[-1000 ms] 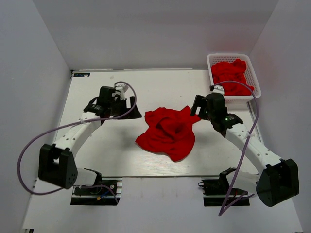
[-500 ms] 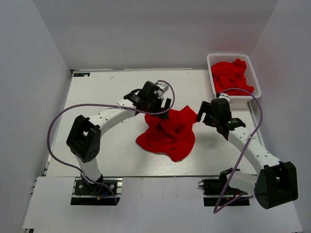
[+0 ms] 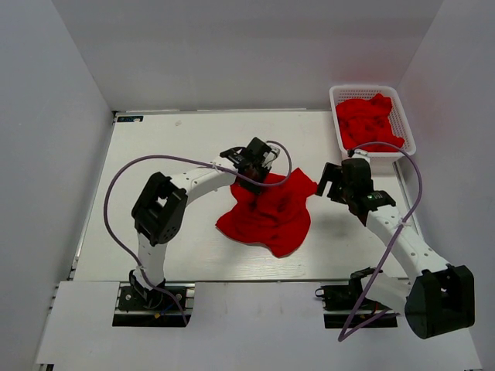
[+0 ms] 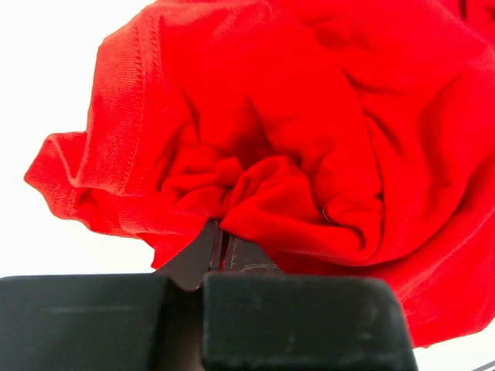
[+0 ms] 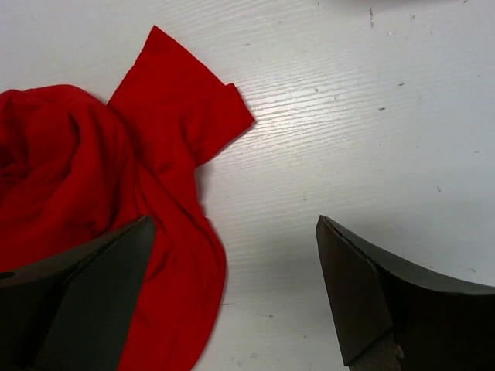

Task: Fold and stack the t-shirts
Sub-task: Flatten out the tshirt

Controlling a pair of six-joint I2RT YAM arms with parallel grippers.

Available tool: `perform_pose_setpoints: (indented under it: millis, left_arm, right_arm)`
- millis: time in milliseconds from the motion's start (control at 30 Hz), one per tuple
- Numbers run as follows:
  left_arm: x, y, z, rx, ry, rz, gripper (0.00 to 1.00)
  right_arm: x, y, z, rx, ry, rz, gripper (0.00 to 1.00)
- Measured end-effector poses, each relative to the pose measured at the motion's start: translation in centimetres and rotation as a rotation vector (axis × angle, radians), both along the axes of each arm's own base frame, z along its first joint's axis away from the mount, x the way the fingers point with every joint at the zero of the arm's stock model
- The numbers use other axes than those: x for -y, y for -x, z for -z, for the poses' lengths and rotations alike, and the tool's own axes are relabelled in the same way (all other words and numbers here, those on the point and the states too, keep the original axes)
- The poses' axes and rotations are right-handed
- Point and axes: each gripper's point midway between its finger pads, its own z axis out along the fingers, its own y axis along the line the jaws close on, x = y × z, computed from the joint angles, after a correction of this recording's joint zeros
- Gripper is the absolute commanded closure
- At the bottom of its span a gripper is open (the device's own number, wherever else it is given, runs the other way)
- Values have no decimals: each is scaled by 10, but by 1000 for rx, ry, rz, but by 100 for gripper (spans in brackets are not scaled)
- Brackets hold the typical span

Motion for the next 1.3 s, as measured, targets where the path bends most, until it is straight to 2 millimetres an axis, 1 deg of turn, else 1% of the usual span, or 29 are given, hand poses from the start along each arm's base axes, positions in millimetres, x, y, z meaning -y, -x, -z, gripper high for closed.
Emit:
perform_pose_setpoints:
  millis: [133,167,233,333,533,633,700,800,967,1200,1300]
  left_arm:
    - [1,-2,-9,41,25,0,100]
    - [-1,0,-12,52,34,1,100]
    - [-5,7,-25,88,67,5,100]
    - [-12,14,-53,151,124,5,100]
    - [-21,10,-127,335,243,-36,100]
    - [-33,11,-143,388,254,-85,100]
    - [-43,13,-147,408,249,-116,100]
    - [-56,17,-148,418,231,-158,100]
    - [-69,20,-146,415,206,-217,100]
    - [-87,30,-134,387,176,-276,100]
    - [-93,34,-131,378,167,-292,100]
  right_arm:
    - [0,0,7,-24,11,-14,10]
    - [0,0,8,-29,14,-21,10]
    - [-1,1,10,-37,18,-34,10]
    - [-3,2,14,-50,24,-55,10]
    - [-6,2,22,-81,29,-85,10]
    - [-8,-4,25,-96,33,-85,10]
    - [-9,-9,27,-106,35,-84,10]
    - [-12,-19,30,-121,37,-86,10]
    - [-21,-43,38,-154,42,-105,10]
    - [-39,-81,42,-130,60,-202,10]
    - [-47,-96,48,-121,70,-243,10]
